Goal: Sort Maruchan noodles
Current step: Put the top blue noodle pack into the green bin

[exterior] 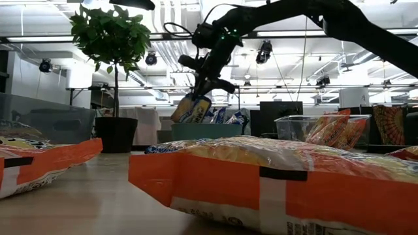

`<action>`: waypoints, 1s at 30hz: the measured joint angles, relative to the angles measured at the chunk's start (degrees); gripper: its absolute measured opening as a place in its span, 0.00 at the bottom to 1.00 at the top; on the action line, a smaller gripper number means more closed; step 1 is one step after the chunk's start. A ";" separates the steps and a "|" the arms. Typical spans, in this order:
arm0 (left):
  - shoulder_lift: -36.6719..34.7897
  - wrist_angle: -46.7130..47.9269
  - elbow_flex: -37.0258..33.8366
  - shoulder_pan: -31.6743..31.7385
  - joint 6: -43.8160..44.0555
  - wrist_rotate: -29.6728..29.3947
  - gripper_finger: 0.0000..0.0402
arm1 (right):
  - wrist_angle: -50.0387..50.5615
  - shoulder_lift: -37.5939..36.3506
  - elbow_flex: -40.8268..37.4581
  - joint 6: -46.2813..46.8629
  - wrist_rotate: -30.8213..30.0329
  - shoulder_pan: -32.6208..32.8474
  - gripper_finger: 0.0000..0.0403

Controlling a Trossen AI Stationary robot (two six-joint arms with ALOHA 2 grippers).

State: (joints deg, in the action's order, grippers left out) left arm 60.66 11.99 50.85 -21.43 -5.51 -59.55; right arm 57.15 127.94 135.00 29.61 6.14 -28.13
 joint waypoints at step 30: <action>0.00 -0.78 0.00 0.07 -0.01 -0.13 0.35 | -6.08 1.56 -0.28 -5.21 -9.38 0.76 0.39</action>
State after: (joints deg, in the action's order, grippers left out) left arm 60.66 11.21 50.85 -21.37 -5.52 -59.68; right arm 51.07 129.50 134.72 24.40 -3.24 -27.38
